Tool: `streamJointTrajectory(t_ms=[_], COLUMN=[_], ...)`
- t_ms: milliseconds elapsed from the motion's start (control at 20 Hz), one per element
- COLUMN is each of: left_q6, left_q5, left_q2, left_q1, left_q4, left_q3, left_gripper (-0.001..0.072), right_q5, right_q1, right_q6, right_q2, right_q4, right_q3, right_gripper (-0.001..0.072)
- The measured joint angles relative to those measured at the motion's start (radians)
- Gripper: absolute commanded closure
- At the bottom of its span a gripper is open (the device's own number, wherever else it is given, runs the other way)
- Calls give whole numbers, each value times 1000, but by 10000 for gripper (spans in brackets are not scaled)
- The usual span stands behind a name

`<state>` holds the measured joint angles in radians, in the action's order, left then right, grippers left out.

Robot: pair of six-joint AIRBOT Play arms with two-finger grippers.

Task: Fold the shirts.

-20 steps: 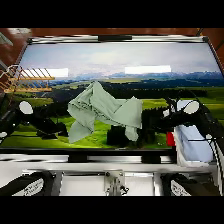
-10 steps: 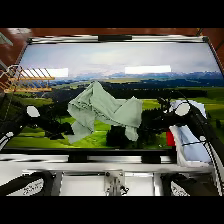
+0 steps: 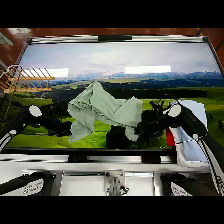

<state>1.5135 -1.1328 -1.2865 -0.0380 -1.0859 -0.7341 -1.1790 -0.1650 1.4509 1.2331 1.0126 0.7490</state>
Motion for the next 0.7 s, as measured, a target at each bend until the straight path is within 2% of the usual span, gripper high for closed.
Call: streamJointTrajectory(t_ms=[300, 350, 400, 450, 500, 700], left_q6=[-40, -44, -49, -53, -56, -67], left_q5=[-17, -18, -19, -19, -19, -27], left_q2=[35, 39, 42, 46, 50, 81], left_q1=[0, 0, 0, 0, 0, 0], left_q4=[8, 9, 9, 9, 9, 9], left_q3=[-31, -34, -37, -39, -42, -88], left_gripper=[670, 670, 670, 670, 670, 672], right_q5=[81, 93, 92, 95, 106, 115], right_q1=[-80, -84, -87, -90, -93, -95], right_q6=[-28, -31, -32, -34, -35, -42], right_q2=[80, 95, 107, 119, 128, 130], right_q4=[-60, -68, -83, -86, -82, -93], right_q3=[-3, -3, -2, -3, -3, 37], right_gripper=[29, 49, 182, 421, 623, 636])
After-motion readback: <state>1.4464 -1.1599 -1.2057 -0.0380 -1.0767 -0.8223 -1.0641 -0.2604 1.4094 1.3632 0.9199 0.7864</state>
